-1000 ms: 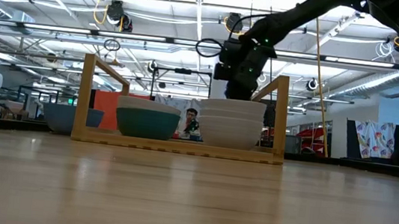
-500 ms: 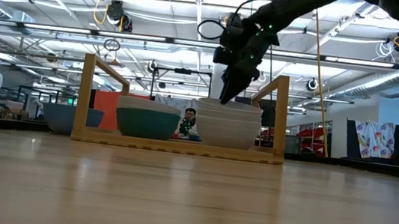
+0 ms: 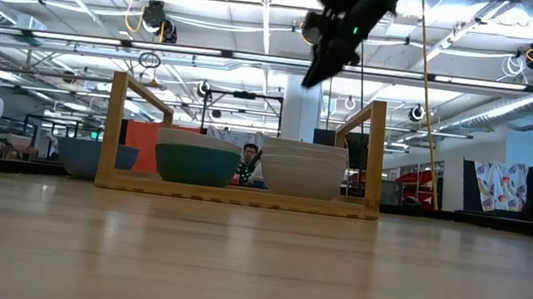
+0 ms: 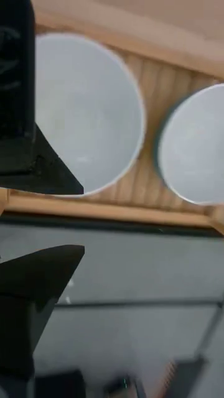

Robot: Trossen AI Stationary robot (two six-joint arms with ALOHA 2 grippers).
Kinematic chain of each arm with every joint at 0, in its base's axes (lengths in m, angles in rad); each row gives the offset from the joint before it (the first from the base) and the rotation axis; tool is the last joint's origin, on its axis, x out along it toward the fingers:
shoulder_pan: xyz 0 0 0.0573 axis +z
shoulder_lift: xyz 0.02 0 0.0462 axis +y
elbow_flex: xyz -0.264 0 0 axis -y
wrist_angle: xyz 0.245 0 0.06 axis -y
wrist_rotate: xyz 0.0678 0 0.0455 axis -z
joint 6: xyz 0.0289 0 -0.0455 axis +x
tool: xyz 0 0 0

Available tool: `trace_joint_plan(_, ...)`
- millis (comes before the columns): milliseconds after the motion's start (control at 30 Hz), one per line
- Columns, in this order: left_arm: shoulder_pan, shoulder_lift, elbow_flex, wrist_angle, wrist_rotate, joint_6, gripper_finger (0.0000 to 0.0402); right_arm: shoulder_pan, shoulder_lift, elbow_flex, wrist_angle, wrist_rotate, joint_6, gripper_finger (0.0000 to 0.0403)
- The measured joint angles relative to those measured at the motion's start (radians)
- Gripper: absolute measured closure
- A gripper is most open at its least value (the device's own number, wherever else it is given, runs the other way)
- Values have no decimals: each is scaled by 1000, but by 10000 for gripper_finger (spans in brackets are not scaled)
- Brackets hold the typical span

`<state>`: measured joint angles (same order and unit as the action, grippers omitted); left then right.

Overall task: Place and stack bowls onto a shelf
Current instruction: Stack the white bowl on top of the white bowl on the shelf

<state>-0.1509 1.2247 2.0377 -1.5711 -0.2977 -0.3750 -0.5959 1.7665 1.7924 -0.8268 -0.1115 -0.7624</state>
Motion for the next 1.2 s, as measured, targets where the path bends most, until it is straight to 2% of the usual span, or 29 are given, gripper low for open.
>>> trace_joint_plan(300, 0, 2, 0, 0, 0, 56, 382, 50, -254, 0, 0, 38, 116, 266)
trace_joint_plan(500, 0, 51, 0, 1, 0, 115, 382, 86, -402, 0, -28, 45, 151, 266)
trace_joint_plan(600, 0, 83, 0, 1, 7, 162, 382, 110, -455, 1, -34, 93, 168, 266)
trace_joint_plan(733, 0, 127, 0, 3, 66, 206, 382, 140, -506, 1, -57, 151, 210, 266)
trace_joint_plan(867, 0, 175, 0, 1, 221, 326, 387, 161, -540, 1, -82, 166, 284, 266)
trace_joint_plan(933, -2, 190, 0, 1, 258, 340, 395, 172, -549, 1, -92, 166, 310, 266)
trace_joint_plan(1100, -1, 216, 0, 1, 255, 358, 396, 199, -552, 1, -115, 165, 332, 266)
trace_joint_plan(1200, 0, 229, 0, 2, 233, 318, 392, 211, -552, 1, -135, 164, 331, 266)
